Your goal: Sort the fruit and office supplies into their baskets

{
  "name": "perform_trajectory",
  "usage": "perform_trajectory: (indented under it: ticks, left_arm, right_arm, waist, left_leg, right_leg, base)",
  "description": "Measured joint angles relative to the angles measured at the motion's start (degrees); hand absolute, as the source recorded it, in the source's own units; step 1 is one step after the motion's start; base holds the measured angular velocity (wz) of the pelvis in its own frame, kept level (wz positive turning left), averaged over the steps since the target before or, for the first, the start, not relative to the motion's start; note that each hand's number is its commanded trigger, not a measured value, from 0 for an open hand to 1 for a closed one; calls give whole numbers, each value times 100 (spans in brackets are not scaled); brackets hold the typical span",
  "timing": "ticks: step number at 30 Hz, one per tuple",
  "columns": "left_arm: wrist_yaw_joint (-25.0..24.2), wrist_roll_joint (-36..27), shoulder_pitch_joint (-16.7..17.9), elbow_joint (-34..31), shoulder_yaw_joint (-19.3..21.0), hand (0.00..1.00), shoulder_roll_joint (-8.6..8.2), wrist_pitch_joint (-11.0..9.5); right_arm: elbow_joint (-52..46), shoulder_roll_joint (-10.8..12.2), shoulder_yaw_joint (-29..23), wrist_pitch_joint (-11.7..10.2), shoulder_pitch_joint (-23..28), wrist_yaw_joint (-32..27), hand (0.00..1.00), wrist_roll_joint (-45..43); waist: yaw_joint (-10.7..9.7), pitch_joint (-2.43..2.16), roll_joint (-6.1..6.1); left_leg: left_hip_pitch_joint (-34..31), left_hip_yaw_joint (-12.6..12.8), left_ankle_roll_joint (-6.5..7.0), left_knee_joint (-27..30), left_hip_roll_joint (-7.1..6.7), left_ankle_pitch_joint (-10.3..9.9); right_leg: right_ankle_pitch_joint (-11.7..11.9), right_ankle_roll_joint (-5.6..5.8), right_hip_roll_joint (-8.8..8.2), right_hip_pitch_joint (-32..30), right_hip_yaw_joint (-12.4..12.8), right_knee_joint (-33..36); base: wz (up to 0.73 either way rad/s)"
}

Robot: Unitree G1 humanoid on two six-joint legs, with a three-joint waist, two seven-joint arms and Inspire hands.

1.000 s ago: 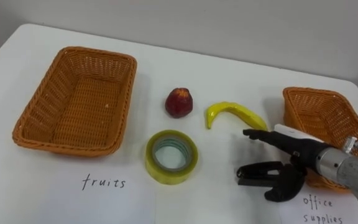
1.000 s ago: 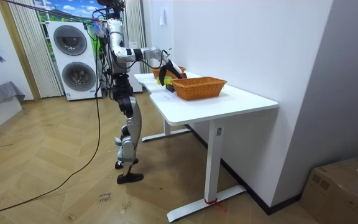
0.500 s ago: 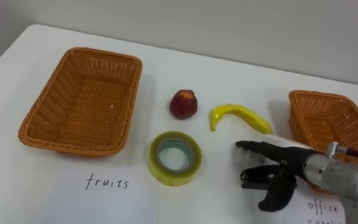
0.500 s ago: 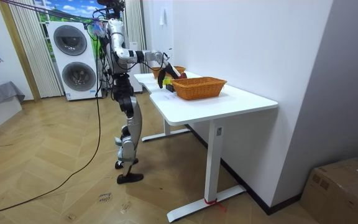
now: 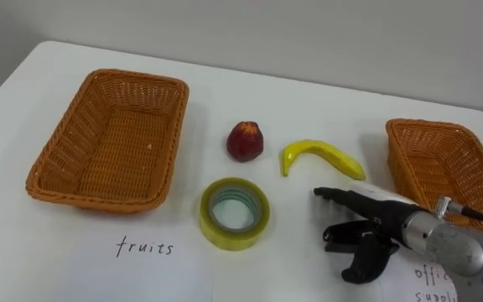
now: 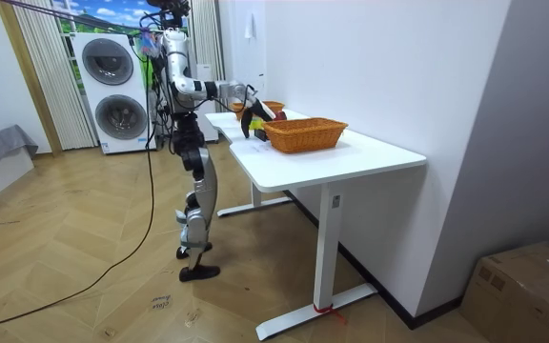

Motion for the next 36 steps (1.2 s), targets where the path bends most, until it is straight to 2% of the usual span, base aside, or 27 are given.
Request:
perform_trajectory:
  ticks: [5, 12, 16, 21, 29, 36]
  left_arm:
    - [-22, 13, 17, -14, 115, 0, -12, 17]
    - [-10, 54, 125, -26, 115, 0, -16, 39]
    - [-13, 54, 119, -27, 113, 0, -21, 125]
    - [-30, 56, 129, -21, 195, 0, -36, 126]
    - [-89, 56, 154, -10, 329, 0, -47, 143]
    - [-94, 56, 160, -11, 334, 0, -46, 143]
  right_arm:
    - [3, 8, 31, 48, -10, -51, 0, -378]
    - [11, 9, 29, 212, -5, -140, 0, -430]
    - [7, 7, 21, 252, 37, -234, 0, -429]
    - [7, 7, 22, 251, 82, -266, 0, -429]
    - [40, 8, 21, 258, 96, -244, 0, -429]
    - [44, 7, 22, 260, 81, -149, 0, -428]
  waist:
    - [39, -4, 2]
    - [26, -15, 21]
    - [-30, -44, 16]
    - [-36, -77, -8]
    - [-62, -60, -43]
    - [29, -40, -86]
  left_leg:
    - [2, -14, 17, -10, -21, 23]
    - [-4, -41, 33, -12, -40, 32]
    - [-19, -77, 36, -14, -43, 34]
    - [-32, -85, 37, -1, -46, 44]
    - [4, -87, 41, -57, -42, 45]
    - [-5, -100, 41, -49, -43, 45]
  right_leg:
    - [8, 13, -1, -11, -8, 0]
    - [16, 25, -7, 0, -31, -1]
    - [16, 26, -21, -3, -63, 1]
    - [16, 26, -48, 13, -75, 2]
    - [18, 28, -57, 41, -92, -5]
    - [18, 28, -20, 11, -103, -7]
  base:
    - [1]
    - [1]
    - [4]
    - [0]
    - [0]
    - [1]
